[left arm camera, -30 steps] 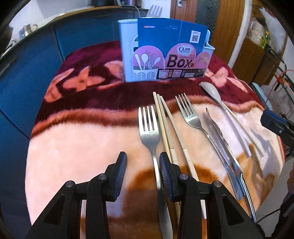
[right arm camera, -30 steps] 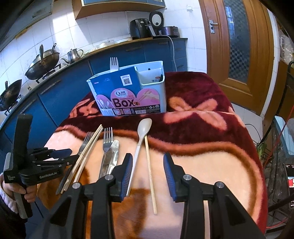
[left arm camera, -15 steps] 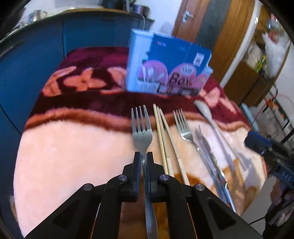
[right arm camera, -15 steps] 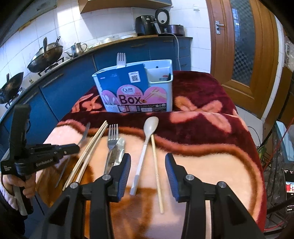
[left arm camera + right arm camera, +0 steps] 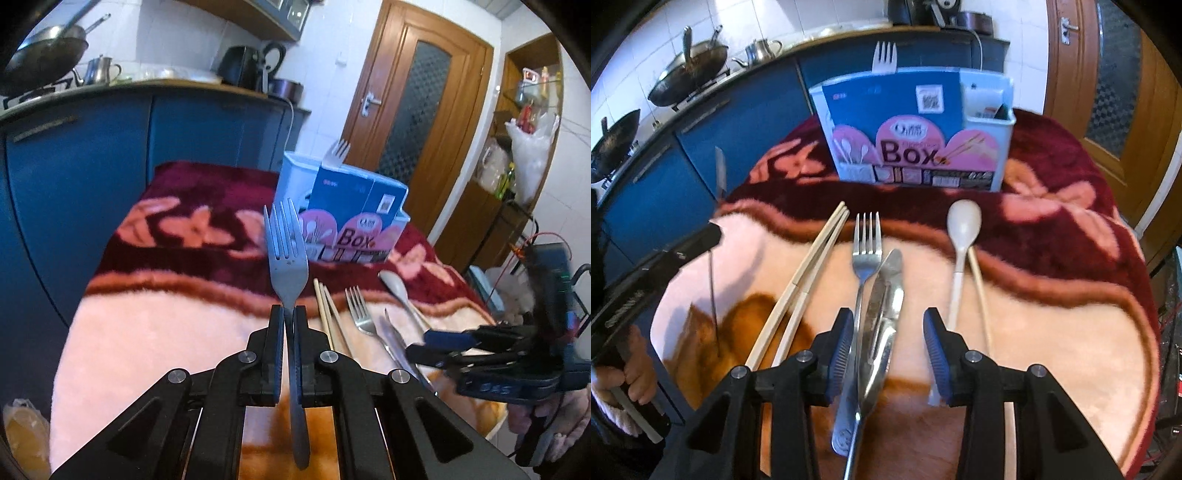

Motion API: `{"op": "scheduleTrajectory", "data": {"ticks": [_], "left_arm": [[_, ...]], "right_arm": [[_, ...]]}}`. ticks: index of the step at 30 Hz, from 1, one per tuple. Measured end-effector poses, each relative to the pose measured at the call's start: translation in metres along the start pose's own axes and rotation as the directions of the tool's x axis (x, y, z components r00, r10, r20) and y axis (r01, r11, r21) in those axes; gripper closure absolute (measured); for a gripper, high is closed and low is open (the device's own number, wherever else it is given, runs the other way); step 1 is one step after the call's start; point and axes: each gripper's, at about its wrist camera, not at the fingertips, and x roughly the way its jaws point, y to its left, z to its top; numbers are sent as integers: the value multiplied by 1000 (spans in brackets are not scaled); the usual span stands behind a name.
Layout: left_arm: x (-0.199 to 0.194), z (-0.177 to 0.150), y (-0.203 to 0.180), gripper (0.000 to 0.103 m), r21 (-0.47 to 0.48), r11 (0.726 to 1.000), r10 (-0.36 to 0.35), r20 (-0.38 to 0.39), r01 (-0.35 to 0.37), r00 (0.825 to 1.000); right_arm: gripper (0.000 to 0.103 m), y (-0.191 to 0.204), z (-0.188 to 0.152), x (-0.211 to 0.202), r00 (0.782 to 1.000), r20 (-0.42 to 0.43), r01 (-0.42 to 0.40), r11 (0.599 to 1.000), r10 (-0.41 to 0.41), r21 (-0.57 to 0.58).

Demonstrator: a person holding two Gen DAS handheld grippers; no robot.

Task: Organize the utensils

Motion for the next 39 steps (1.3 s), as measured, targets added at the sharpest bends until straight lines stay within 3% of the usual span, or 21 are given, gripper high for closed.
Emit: {"op": "scheduleTrajectory", "data": {"ticks": [4,9,12,15,22,28,38,39], "left_arm": [[-9,0,-1,99,20,1000,-6,59,5,998],[-15,2,-2,99,28,999,-17,91,14,996],[-17,4,-2,99,20,1000,-23,104,21,994],[-19,6,-3,99,16,1000,-26,119,24,993],[-27,12,-11,99,36,999,-27,151,22,988],[-36,19,-17,99,48,999,-26,184,17,983],[-45,42,-28,99,71,997,-11,237,-6,972],[-46,45,-29,99,73,997,-9,244,-9,970]], "right_arm": [[60,-1,4,16,998,-62,-25,999,27,37],[61,-4,8,20,996,-77,-46,996,52,80],[79,-10,10,20,995,-71,-58,993,66,98],[80,-14,10,15,995,-52,-76,991,82,109],[81,-17,5,-12,987,65,-154,981,147,119],[81,-20,4,-46,969,195,-178,977,154,116],[83,-16,13,-94,904,409,-170,983,129,67],[93,-16,13,-98,898,422,-168,984,127,62]]}}
